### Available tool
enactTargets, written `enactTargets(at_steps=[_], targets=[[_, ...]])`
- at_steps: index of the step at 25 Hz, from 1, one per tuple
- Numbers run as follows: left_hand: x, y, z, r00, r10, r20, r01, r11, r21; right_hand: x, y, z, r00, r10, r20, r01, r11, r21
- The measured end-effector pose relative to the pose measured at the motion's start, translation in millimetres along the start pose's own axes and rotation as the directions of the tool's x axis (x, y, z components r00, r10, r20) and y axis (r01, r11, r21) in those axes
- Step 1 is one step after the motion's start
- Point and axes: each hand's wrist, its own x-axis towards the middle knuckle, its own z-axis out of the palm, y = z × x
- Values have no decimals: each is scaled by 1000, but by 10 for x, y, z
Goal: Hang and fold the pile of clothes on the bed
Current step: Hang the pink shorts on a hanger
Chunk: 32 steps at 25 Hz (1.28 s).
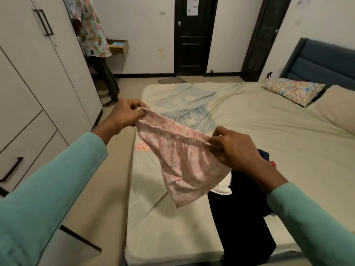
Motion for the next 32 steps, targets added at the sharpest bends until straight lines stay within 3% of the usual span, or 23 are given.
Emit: enactTargets(at_steps=[3, 5, 7, 8, 10, 12, 14, 16, 18, 20, 23, 25, 29, 32], targets=[[116, -216, -295, 979, 116, 171, -157, 954, 257, 241, 64, 59, 985, 104, -136, -109, 994, -25], [82, -375, -294, 952, 115, 284, -147, 985, 91, 406, 12, 44, 960, 178, -215, -197, 978, -71], [3, -543, -175, 920, 72, 386, 18, 974, -225, 575, -144, 47, 939, 228, -258, -247, 968, -43], [-29, -647, -97, 896, 43, 443, 121, 935, -334, 662, -210, 46, 930, 271, -247, -270, 962, 36], [-49, -910, 56, 822, -11, 569, 280, 878, -388, 792, -297, 38, 909, 373, -187, -311, 904, 293], [-50, -1188, 196, 722, -49, 690, 366, 873, -321, 867, -391, 39, 877, 461, -132, -316, 762, 566], [-95, -1332, 335, 623, -155, 767, 442, 878, -182, 905, -560, 28, 870, 494, -15, -280, 518, 808], [-149, -1354, 453, 541, -215, 813, 421, 906, -41, 976, -764, 30, 863, 495, 104, -279, 295, 914], [-146, -1323, 552, 505, -199, 840, 304, 952, 42, 1055, -929, 65, 827, 537, 166, -277, 133, 952], [-86, -1281, 609, 550, -165, 819, 185, 980, 73, 1092, -971, 54, 799, 573, 183, -218, -8, 976], [192, -1264, 510, 744, -150, 651, 201, 980, -3, 1017, -787, 62, 779, 585, 226, -206, -102, 973], [416, -1204, 297, 814, -147, 563, 251, 961, -113, 937, -594, 126, 745, 607, 277, -331, -24, 943], [759, -857, -180, 901, -54, 430, 131, 980, -153, 799, -412, 264, 778, 617, 119, -522, 529, 670], [805, -567, -326, 944, 5, 330, 45, 989, -144, 775, -330, 270, 852, 523, 34, -495, 783, 377]])
